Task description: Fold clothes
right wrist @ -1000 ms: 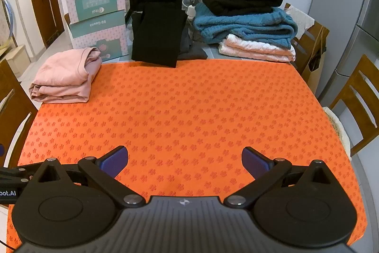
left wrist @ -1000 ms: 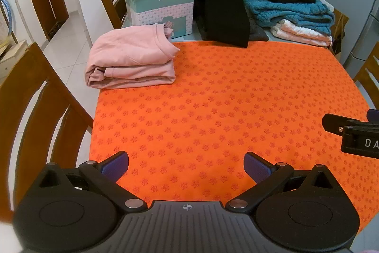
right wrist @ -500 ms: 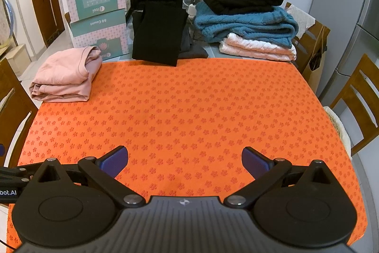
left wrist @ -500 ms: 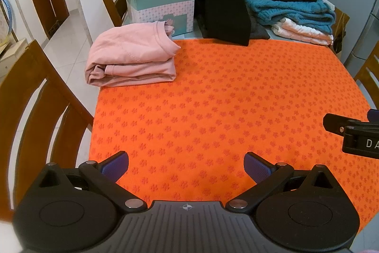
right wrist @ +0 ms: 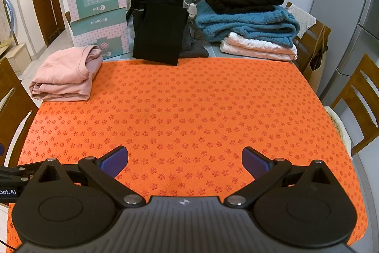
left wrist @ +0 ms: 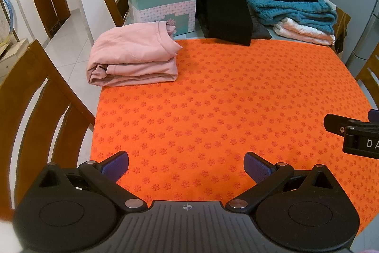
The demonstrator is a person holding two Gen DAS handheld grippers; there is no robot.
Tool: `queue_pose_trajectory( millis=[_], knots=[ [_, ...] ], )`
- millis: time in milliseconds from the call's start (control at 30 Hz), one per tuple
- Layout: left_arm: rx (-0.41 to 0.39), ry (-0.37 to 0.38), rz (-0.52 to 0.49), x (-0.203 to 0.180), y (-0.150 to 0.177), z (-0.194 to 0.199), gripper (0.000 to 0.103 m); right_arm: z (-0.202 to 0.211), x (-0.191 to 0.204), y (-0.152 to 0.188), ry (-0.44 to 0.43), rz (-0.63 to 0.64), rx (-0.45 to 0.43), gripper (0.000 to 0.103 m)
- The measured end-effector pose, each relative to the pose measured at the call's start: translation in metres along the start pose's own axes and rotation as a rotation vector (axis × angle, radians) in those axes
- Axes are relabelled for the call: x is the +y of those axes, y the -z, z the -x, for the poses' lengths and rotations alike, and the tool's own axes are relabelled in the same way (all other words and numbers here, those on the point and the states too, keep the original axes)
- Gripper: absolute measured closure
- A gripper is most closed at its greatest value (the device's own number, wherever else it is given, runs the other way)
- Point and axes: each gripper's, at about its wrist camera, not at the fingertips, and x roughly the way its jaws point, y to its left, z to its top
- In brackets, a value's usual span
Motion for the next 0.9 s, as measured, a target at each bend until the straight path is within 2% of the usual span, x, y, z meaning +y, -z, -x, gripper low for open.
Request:
queue_pose_trajectory(
  millis=[900],
  knots=[
    [0.002, 0.004, -0.016, -0.0009, 0.001, -0.0011, 0.0, -0.0052, 0.0003, 0.0013, 0.003, -0.005, 0.016, 0.0]
  ],
)
